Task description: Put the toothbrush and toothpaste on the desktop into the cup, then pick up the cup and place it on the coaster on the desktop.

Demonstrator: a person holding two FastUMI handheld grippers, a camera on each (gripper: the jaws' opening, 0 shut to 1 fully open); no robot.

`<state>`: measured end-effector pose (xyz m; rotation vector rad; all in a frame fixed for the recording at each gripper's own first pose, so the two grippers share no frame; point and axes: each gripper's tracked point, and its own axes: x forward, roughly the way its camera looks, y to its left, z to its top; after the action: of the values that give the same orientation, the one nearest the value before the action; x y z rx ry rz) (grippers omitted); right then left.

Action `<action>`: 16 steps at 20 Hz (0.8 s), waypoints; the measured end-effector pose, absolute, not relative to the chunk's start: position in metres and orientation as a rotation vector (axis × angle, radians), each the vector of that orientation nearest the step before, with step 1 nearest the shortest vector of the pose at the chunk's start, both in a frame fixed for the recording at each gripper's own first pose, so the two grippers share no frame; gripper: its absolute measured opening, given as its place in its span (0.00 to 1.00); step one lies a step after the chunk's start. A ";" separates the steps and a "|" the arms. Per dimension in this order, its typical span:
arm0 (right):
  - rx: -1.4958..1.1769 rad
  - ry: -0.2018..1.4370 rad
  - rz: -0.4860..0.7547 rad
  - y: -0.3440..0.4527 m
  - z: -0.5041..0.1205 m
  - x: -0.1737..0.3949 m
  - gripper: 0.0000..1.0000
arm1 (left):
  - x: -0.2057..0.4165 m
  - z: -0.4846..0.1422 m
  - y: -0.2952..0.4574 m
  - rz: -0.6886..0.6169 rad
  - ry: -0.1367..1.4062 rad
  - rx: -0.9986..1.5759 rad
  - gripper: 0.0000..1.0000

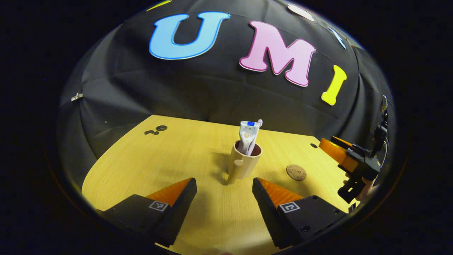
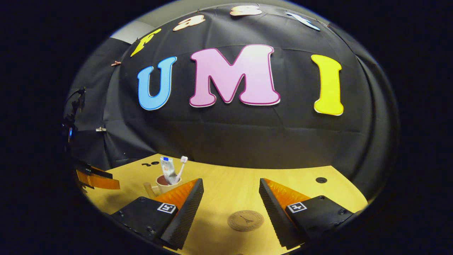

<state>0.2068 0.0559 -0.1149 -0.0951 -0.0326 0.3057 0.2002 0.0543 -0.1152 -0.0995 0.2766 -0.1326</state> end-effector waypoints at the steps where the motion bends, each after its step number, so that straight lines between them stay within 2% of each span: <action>1: -0.085 -0.016 0.289 0.043 -0.116 0.204 0.96 | 0.208 -0.116 0.050 -0.151 0.296 -0.090 0.98; 7: -0.038 0.089 0.229 -0.022 -0.137 0.182 0.96 | 0.261 -0.131 0.019 -0.292 0.473 0.046 0.98; 16: 0.043 0.231 0.042 -0.122 -0.166 0.158 0.98 | 0.317 -0.174 0.012 -0.344 0.758 0.245 0.98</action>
<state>0.1577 -0.1224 -0.1663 0.0429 0.2315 0.0423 0.3172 0.0122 -0.1742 0.2451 0.7584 -0.3443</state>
